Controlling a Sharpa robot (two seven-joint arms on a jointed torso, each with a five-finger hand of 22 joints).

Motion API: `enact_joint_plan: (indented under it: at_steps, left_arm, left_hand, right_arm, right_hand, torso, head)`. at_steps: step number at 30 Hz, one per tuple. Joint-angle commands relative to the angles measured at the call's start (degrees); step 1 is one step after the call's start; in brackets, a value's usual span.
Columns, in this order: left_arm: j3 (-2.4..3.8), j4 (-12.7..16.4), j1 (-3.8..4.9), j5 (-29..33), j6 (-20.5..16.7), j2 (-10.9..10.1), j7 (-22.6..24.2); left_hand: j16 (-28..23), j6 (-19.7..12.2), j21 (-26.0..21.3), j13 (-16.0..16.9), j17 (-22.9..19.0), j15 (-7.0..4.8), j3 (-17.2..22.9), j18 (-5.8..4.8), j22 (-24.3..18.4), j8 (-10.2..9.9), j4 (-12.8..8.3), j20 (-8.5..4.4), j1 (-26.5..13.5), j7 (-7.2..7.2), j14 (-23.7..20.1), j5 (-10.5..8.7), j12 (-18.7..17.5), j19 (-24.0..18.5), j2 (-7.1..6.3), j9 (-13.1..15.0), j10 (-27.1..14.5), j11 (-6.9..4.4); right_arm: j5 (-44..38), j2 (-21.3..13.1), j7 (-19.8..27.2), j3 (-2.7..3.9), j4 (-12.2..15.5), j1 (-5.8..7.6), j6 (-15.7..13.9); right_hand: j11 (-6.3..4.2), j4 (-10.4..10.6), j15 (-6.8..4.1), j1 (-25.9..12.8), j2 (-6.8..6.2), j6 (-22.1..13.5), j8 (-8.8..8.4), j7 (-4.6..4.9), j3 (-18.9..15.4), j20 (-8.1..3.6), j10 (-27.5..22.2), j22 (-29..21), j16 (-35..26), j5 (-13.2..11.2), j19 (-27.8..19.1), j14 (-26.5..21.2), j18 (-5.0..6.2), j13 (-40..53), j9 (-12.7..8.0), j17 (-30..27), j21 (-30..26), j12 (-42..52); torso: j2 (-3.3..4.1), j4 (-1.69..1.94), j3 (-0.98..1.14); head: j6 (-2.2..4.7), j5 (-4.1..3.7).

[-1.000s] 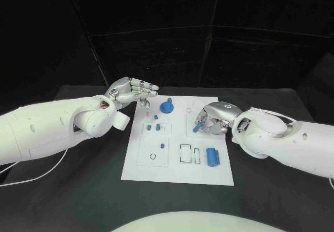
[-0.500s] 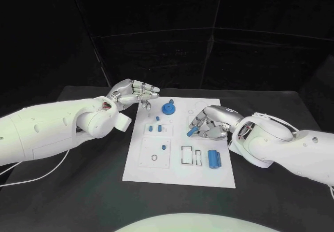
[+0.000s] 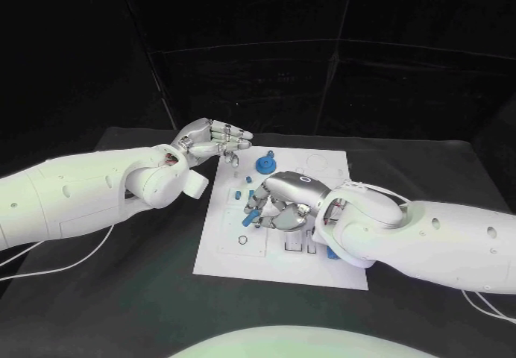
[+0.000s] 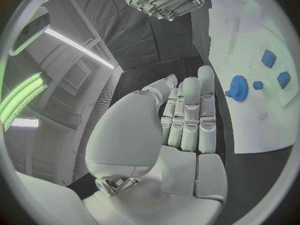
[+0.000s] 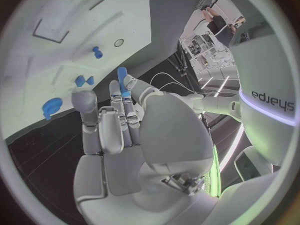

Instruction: Assemble the parts on the task board

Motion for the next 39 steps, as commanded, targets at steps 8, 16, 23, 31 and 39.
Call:
enact_joint_plan:
  at_steps: [8,16,23,31,39]
  left_arm:
    - [0.05,0.36,0.08,0.24,-0.48,0.21,0.72]
    - [0.05,0.39,0.1,0.24,-0.49,0.28,0.75]
    - [0.05,0.37,0.1,0.25,-0.36,0.32,0.62]
    - [0.05,0.34,0.1,0.25,-0.3,0.38,0.57]
    - [0.05,0.32,0.1,0.25,-0.25,0.46,0.56]
  left_hand:
    - [-0.3,0.11,-0.06,0.07,-0.09,-0.16,-0.26,0.76,-0.05,0.26,-0.15,-0.05,-0.11,0.28,-0.37,-0.01,0.23,-0.4,0.61,-0.04,-0.34,-0.09]
    - [-0.3,0.11,-0.06,0.07,-0.09,-0.16,-0.26,0.76,-0.05,0.26,-0.15,-0.05,-0.11,0.28,-0.37,-0.01,0.23,-0.4,0.61,-0.04,-0.34,-0.09]
    - [-0.3,0.11,-0.06,0.07,-0.09,-0.16,-0.26,0.76,-0.05,0.26,-0.15,-0.05,-0.11,0.28,-0.37,-0.01,0.23,-0.4,0.61,-0.04,-0.34,-0.09]
    - [-0.28,0.1,-0.1,0.07,-0.12,-0.17,-0.31,0.76,-0.07,0.28,-0.11,-0.04,-0.19,0.29,-0.37,-0.02,0.3,-0.39,0.64,-0.04,-0.37,-0.09]
    - [-0.28,0.1,-0.1,0.07,-0.12,-0.17,-0.31,0.76,-0.07,0.28,-0.11,-0.04,-0.19,0.29,-0.37,-0.02,0.3,-0.39,0.64,-0.04,-0.37,-0.09]
  right_arm:
    - [-10.47,5.18,-1.76,-0.08,-2.86,-1.46,4.85]
    - [-13.72,7.14,-3.93,-0.12,-4.13,-2.14,6.88]
    - [-15.21,7.62,-5.6,-0.14,-4.4,-2.36,8.59]
    - [-15.51,7.77,-5.77,-0.15,-4.59,-2.55,10.56]
    - [-16.91,7.82,-6.4,-0.17,-5.01,-2.81,11.39]
  right_hand:
    - [0.01,0.09,-0.21,0.03,-0.09,0.33,0.12,-0.04,-0.07,-0.21,0.29,-0.29,0.09,0.11,-0.16,2.41,-0.58,-0.04,0.06,-0.08,-0.25,-0.46]
    - [0.05,0.2,-0.18,-0.17,-0.12,0.29,0.05,-0.02,-0.17,-0.2,0.3,-0.26,0.03,-0.07,-0.18,2.38,-0.6,-0.04,0.04,-0.2,-0.25,-0.64]
    - [0.05,0.23,-0.18,-0.23,-0.13,0.29,0.04,-0.01,-0.2,-0.2,0.32,-0.32,-0.04,-0.12,-0.21,2.35,-0.59,-0.04,0.04,-0.34,-0.28,-0.67]
    - [0.05,0.23,-0.18,-0.23,-0.13,0.29,0.04,-0.01,-0.2,-0.2,0.32,-0.32,-0.04,-0.12,-0.21,2.35,-0.59,-0.04,0.04,-0.34,-0.28,-0.67]
    - [0.05,0.28,-0.17,-0.33,-0.18,0.29,0.01,-0.03,-0.26,-0.19,0.34,-0.43,-0.16,-0.19,-0.28,2.3,-0.57,-0.04,0.03,-0.55,-0.35,-0.76]
  torso:
    - [0.02,-0.05,0.05]
    - [-0.05,-0.15,0.0]
    - [-0.11,-0.08,0.0]
    - [-0.07,-0.11,0.01]
    - [-0.08,-0.12,0.01]
  head:
    - [-0.57,0.8]
    - [-1.01,1.08]
    - [-1.09,1.18]
    - [-1.14,1.15]
    - [-1.29,1.18]
